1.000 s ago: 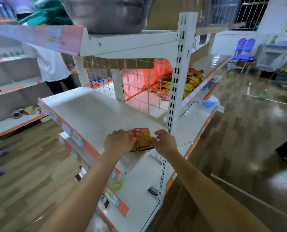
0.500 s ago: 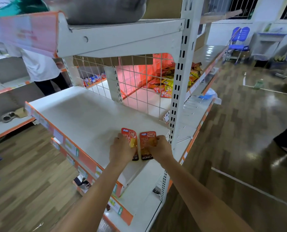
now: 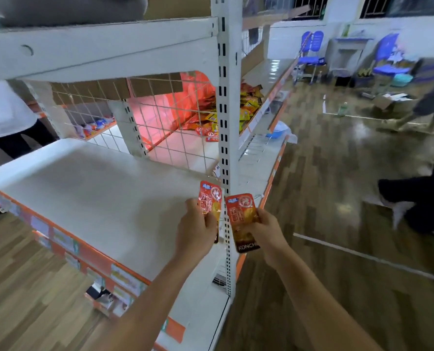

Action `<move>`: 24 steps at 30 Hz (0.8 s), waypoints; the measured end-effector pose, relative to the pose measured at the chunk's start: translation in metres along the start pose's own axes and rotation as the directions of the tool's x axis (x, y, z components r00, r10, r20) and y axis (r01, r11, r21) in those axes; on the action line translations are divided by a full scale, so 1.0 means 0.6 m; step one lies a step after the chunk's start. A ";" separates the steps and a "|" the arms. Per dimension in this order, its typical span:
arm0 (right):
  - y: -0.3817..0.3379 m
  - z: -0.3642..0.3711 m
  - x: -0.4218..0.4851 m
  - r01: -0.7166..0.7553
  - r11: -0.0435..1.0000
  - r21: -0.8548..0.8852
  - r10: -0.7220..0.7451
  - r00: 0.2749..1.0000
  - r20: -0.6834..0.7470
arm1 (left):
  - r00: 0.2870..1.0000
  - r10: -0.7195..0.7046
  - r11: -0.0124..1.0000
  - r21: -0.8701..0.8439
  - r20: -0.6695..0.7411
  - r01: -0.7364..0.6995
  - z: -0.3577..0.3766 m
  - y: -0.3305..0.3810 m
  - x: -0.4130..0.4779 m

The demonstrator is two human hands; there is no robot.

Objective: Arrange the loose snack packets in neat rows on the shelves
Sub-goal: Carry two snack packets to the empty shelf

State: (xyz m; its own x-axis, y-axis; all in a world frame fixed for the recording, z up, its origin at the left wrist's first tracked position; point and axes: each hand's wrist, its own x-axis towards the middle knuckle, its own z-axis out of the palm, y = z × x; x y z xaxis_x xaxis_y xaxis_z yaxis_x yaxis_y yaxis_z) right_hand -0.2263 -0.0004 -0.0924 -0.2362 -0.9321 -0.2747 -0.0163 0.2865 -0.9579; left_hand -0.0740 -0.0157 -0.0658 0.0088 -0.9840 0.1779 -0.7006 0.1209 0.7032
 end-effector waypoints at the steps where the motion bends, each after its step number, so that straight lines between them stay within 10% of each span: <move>1: 0.003 -0.016 -0.003 0.017 0.999 0.037 -0.016 0.999 -0.029 | 0.999 0.036 0.999 -0.026 0.006 -0.036 0.009 0.010 -0.001; 12: 0.023 -0.188 -0.007 0.085 0.986 0.141 -0.045 0.962 -0.271 | 0.936 0.211 0.966 -0.204 0.281 -0.156 0.151 0.123 0.008; 24: -0.021 -0.393 0.193 0.040 0.984 0.176 0.023 0.941 -0.339 | 0.906 0.065 0.913 -0.391 0.417 0.114 0.351 0.288 0.181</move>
State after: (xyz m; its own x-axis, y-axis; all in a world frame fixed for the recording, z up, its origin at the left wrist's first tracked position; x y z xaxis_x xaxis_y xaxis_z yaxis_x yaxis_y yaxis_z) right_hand -0.4823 -0.0597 -0.0929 -0.5519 -0.7949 -0.2520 0.1456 0.2058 -0.9677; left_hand -0.3440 -0.1294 -0.0700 -0.3355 -0.9386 -0.0800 -0.3599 0.0493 0.9317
